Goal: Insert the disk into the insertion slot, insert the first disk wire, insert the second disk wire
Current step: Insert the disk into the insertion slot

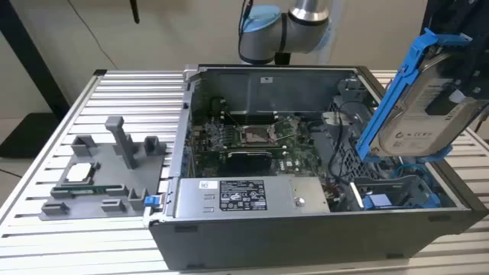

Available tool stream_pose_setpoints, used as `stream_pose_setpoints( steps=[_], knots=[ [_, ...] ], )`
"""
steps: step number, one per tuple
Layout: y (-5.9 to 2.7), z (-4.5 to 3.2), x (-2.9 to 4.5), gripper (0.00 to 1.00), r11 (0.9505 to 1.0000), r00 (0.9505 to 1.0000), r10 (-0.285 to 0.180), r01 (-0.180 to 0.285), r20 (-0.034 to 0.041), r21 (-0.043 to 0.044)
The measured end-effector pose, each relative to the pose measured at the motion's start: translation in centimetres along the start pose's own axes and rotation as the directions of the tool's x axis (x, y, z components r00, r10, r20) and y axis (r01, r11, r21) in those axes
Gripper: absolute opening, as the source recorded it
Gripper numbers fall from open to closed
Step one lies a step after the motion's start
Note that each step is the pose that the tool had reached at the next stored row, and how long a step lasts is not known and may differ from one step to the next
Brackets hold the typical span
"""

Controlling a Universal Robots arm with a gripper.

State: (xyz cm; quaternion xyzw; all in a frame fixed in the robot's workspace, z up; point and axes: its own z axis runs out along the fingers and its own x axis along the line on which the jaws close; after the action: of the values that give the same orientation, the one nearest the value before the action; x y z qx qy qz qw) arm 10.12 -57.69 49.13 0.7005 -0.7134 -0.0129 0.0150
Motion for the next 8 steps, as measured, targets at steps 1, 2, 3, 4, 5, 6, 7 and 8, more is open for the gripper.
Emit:
stream_pose_setpoints(
  steps=[1,2,3,4,5,6,7,8],
  knots=[
    [0.00,0.00,0.00,0.00,1.0000,1.0000,0.000,0.000,0.0000,0.0000],
    [0.00,0.00,0.00,0.00,1.0000,1.0000,0.000,0.000,0.0000,0.0000],
    [0.00,0.00,0.00,0.00,1.0000,1.0000,0.000,0.000,0.0000,0.0000],
    [0.00,0.00,0.00,0.00,1.0000,1.0000,0.000,0.000,0.0000,0.0000],
    [0.00,0.00,0.00,0.00,1.0000,1.0000,0.000,0.000,0.0000,0.0000],
    [0.00,0.01,0.00,0.00,1.0000,1.0000,0.000,0.000,-0.0001,0.0000],
    [0.00,0.04,0.00,0.00,1.0000,1.0000,0.000,0.000,0.0000,0.0000],
    [0.00,0.09,0.00,0.00,1.0000,1.0000,0.000,0.000,0.0000,0.0000]
  ],
)
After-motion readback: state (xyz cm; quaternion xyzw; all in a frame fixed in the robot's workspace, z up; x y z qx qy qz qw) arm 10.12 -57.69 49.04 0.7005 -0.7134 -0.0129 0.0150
